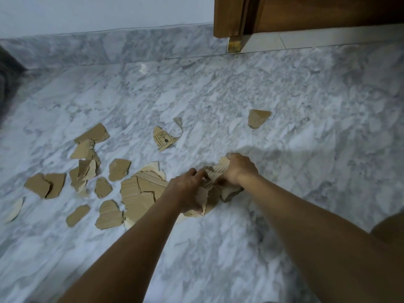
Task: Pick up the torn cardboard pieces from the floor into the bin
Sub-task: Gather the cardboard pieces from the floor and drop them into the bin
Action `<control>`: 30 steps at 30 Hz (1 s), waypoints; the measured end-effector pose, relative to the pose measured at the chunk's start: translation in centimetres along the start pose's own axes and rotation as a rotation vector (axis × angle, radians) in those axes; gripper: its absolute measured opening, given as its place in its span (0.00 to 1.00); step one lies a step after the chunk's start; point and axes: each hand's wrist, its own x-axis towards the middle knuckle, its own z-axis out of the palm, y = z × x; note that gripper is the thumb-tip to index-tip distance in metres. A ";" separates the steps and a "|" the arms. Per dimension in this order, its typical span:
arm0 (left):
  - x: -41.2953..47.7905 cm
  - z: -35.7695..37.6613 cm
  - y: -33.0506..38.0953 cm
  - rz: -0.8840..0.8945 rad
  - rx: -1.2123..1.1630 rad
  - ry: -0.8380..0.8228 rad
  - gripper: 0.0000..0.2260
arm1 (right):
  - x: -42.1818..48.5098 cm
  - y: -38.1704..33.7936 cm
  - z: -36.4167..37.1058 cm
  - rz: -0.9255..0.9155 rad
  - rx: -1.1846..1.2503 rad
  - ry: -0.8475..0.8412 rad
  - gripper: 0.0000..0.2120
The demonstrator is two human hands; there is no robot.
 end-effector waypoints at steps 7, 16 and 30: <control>0.4 0.4 0.0 -0.119 -0.073 -0.085 0.34 | 0.4 1.3 -3.9 -0.020 0.122 -0.011 0.48; 1.3 -6.4 -6.6 -0.329 -0.573 0.143 0.28 | 5.5 0.5 -11.3 0.009 0.110 0.165 0.47; 10.2 -8.4 -9.5 -0.314 -0.145 0.094 0.59 | 8.7 2.1 -6.6 -0.056 -0.055 0.306 0.42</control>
